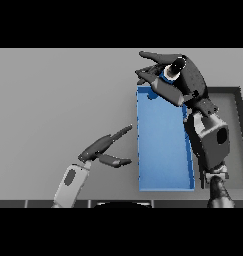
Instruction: Pick up the blue pipe and place it into the blue bin.
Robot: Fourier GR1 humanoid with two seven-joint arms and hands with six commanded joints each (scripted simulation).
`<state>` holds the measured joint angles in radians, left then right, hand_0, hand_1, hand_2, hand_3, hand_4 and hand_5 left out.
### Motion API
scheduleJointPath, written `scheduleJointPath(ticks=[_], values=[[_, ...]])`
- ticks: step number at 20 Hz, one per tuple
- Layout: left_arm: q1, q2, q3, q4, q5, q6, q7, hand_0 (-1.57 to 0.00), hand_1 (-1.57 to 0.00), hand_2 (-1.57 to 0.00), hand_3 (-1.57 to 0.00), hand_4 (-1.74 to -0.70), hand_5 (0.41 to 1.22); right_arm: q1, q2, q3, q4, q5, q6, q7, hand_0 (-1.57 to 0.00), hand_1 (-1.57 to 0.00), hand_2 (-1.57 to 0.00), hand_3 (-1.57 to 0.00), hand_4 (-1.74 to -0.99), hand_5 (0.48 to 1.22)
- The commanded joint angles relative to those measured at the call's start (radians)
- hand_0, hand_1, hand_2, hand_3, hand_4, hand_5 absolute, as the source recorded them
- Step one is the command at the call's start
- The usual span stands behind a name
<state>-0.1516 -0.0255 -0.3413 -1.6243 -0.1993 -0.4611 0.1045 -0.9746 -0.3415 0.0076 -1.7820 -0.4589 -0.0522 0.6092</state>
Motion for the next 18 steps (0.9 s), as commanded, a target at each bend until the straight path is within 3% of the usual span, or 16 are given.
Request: scheduleJointPath(ticks=[1, 5, 12, 15, 18], values=[[0.001, -0.001, 0.000, 0.000, 0.001, 0.000, 0.000, 0.00, 0.00, 0.00, 0.00, -0.89, 0.415, 0.010, -0.022, -0.016, 0.023, 0.008, -0.005, 0.000, -1.57, -1.57, -1.57, -1.57, -1.741, 1.221], [0.012, 0.011, -0.007, -0.016, -0.015, 0.008, -0.022, 0.00, 0.00, 0.00, 0.00, -0.87, 0.413, 0.141, -0.095, -0.067, 0.051, 0.022, 0.013, 0.001, -1.57, -1.57, -1.57, -1.57, -1.741, 1.221], [0.018, 0.007, -0.010, -0.017, -0.004, 0.003, -0.020, 0.00, 0.00, 0.00, 0.00, -0.87, 0.422, 0.487, -0.131, -0.057, -0.062, 0.010, -0.039, 0.001, -1.57, -1.57, -1.57, -1.57, -1.741, 1.221], [0.032, 0.001, -0.019, -0.026, -0.004, 0.005, 0.002, 0.00, 0.00, 0.00, 0.00, -0.88, 0.425, 0.625, -0.150, -0.010, -0.094, 0.000, -0.127, 0.000, -1.57, -1.57, -1.57, -1.57, -1.741, 1.221], [0.048, 0.008, -0.023, -0.040, -0.002, 0.002, -0.005, 0.00, 0.00, 0.00, 0.00, -0.88, 0.427, 0.725, -0.232, 0.071, -0.120, -0.026, -0.252, 0.000, -1.57, -1.57, -1.57, -1.57, -1.741, 1.221]])
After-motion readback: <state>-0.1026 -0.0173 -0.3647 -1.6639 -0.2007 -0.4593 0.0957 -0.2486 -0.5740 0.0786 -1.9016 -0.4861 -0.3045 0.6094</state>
